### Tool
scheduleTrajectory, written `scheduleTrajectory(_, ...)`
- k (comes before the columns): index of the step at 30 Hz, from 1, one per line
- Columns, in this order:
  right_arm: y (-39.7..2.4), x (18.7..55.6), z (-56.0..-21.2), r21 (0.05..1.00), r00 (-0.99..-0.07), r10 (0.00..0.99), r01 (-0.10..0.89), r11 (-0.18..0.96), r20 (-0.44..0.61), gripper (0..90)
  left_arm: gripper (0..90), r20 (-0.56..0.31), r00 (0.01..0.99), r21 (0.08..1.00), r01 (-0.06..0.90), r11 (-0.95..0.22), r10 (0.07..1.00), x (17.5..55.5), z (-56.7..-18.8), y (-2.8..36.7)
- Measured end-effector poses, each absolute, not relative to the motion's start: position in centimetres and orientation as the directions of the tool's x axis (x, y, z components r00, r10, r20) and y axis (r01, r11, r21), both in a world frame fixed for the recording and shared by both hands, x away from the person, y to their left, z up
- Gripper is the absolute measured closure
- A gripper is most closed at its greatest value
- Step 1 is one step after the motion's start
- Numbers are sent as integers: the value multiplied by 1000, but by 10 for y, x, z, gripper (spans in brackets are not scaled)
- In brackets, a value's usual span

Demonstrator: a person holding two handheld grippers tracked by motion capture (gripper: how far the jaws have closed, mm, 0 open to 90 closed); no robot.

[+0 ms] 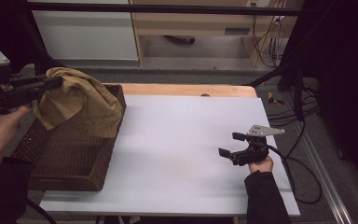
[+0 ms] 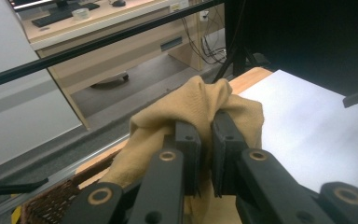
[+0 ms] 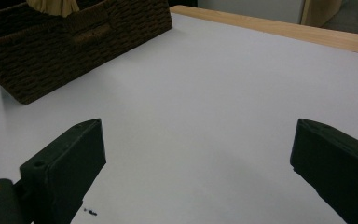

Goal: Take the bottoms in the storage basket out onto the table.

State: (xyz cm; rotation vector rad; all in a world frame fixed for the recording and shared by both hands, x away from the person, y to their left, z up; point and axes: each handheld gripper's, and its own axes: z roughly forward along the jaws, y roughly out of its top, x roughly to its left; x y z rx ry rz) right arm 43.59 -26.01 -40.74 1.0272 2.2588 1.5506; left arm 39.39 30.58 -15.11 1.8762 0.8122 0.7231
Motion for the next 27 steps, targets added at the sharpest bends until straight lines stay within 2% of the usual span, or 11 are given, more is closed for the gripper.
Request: scheduleTrajectory(27,-261,435,-407,886,-734,648,420,197,204,38,830,136,688,912,195,-362,713,402,-151,259)
